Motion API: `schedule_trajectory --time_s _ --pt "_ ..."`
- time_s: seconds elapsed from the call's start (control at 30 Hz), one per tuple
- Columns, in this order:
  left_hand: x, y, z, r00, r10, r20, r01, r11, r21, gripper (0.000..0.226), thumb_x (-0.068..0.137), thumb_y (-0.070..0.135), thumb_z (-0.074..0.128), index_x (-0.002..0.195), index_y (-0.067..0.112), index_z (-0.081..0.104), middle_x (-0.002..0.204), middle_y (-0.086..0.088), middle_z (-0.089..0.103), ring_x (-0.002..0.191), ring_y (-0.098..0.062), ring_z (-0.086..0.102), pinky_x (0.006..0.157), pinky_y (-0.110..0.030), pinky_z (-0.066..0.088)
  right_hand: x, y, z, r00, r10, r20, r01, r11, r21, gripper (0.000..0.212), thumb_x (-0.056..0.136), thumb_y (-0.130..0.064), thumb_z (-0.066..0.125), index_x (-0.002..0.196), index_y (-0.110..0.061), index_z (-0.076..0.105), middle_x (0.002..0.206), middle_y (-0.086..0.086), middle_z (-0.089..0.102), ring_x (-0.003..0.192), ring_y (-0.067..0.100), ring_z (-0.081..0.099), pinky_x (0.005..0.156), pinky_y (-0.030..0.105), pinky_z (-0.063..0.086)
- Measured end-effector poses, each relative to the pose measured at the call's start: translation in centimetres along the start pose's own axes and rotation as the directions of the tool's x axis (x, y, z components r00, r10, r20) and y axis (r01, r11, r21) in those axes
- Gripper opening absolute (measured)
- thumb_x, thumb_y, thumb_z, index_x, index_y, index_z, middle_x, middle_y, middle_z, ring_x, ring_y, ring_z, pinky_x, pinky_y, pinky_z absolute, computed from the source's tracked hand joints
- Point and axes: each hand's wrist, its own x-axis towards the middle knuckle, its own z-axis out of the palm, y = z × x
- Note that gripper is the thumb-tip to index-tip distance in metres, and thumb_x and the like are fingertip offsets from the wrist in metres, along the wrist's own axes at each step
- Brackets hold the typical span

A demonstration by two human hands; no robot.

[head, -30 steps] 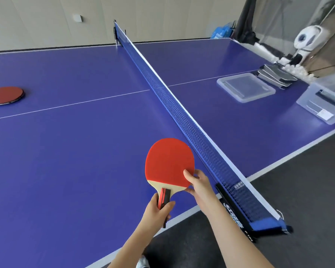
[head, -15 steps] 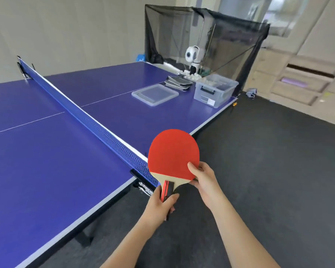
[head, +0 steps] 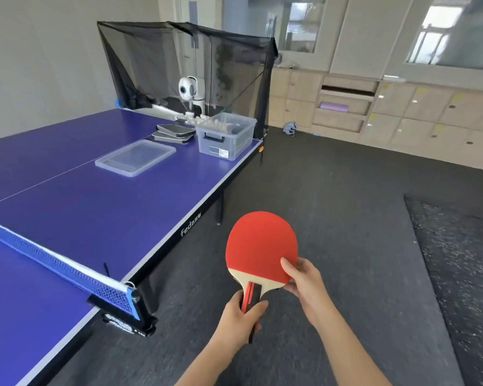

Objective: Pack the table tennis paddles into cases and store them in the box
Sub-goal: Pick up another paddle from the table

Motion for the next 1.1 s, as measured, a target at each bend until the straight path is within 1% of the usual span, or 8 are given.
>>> schedule_trajectory --time_s 0.2,0.4,0.53,0.7,0.83,0.93,1.03,1.1 --pt "10.3 2.5 2.1 0.999 -0.041 0.003 0.041 0.999 -0.032 0.031 0.090 0.026 0.062 0.106 0.002 0.051 0.069 -0.010 0.054 0.056 -0.014 0.053 0.048 -0.021 0.042 10.3 -2.1 -1.3 1.000 0.015 -0.005 -0.015 1.000 -0.011 0.036 0.087 -0.023 0.068 0.117 -0.009 0.056 0.112 0.006 0.067 0.100 0.019 0.067 0.080 0.034 0.056" --pt "19.0 6.3 2.8 0.998 -0.050 -0.023 0.049 0.998 -0.044 0.031 0.090 0.028 0.062 0.104 0.002 0.051 0.071 -0.010 0.056 0.055 -0.012 0.054 0.049 -0.018 0.043 20.0 -5.5 -1.2 1.000 0.020 0.011 -0.020 0.999 -0.030 0.037 0.087 -0.023 0.068 0.118 -0.009 0.055 0.113 0.005 0.067 0.101 0.020 0.066 0.076 0.031 0.056" --pt "23.8 8.2 2.8 0.996 -0.053 -0.067 0.049 0.997 -0.066 0.028 0.090 0.028 0.063 0.101 0.005 0.052 0.067 -0.009 0.058 0.055 -0.013 0.055 0.052 -0.021 0.044 25.7 -7.2 -0.5 0.998 0.032 0.050 -0.029 0.997 -0.069 0.038 0.087 -0.024 0.068 0.119 -0.009 0.054 0.114 0.006 0.066 0.101 0.020 0.066 0.076 0.032 0.057" --pt "30.7 9.9 2.8 0.983 -0.086 -0.159 0.071 0.993 -0.099 0.028 0.090 0.027 0.063 0.102 0.004 0.051 0.065 -0.008 0.059 0.054 -0.013 0.055 0.051 -0.021 0.045 33.9 -8.7 1.0 0.988 0.061 0.140 -0.043 0.991 -0.129 0.036 0.087 -0.028 0.067 0.117 -0.013 0.053 0.113 0.005 0.066 0.102 0.020 0.066 0.075 0.030 0.056" --pt "37.0 11.9 2.8 0.959 -0.107 -0.262 0.068 0.986 -0.156 0.023 0.090 0.028 0.063 0.095 0.009 0.051 0.059 -0.003 0.059 0.054 -0.014 0.055 0.053 -0.022 0.046 41.6 -10.8 2.6 0.968 0.074 0.241 -0.030 0.982 -0.184 0.037 0.086 -0.030 0.069 0.115 -0.012 0.055 0.111 0.006 0.067 0.100 0.021 0.067 0.081 0.035 0.057" --pt "41.3 13.9 2.8 0.932 -0.123 -0.340 0.047 0.974 -0.222 0.024 0.088 0.029 0.064 0.093 0.009 0.051 0.058 -0.001 0.058 0.058 -0.017 0.056 0.056 -0.024 0.047 46.9 -13.2 4.2 0.940 0.088 0.329 -0.014 0.975 -0.220 0.038 0.085 -0.030 0.069 0.115 -0.010 0.055 0.110 0.007 0.068 0.099 0.021 0.068 0.081 0.035 0.057" --pt "44.5 15.9 2.3 0.900 -0.140 -0.412 0.027 0.963 -0.268 0.025 0.090 0.028 0.063 0.095 0.008 0.051 0.062 -0.006 0.059 0.059 -0.016 0.056 0.051 -0.021 0.043 51.3 -15.0 6.4 0.903 0.098 0.417 0.020 0.963 -0.270 0.042 0.085 -0.033 0.069 0.117 -0.010 0.055 0.110 0.006 0.068 0.099 0.020 0.067 0.083 0.035 0.058" --pt "46.2 16.8 1.6 0.872 -0.156 -0.465 0.016 0.956 -0.292 0.025 0.090 0.029 0.062 0.096 0.007 0.050 0.063 -0.006 0.059 0.058 -0.016 0.055 0.051 -0.023 0.043 53.5 -16.0 8.3 0.872 0.117 0.475 0.034 0.954 -0.297 0.038 0.086 -0.032 0.068 0.115 -0.011 0.055 0.108 0.004 0.068 0.098 0.018 0.067 0.080 0.032 0.058"
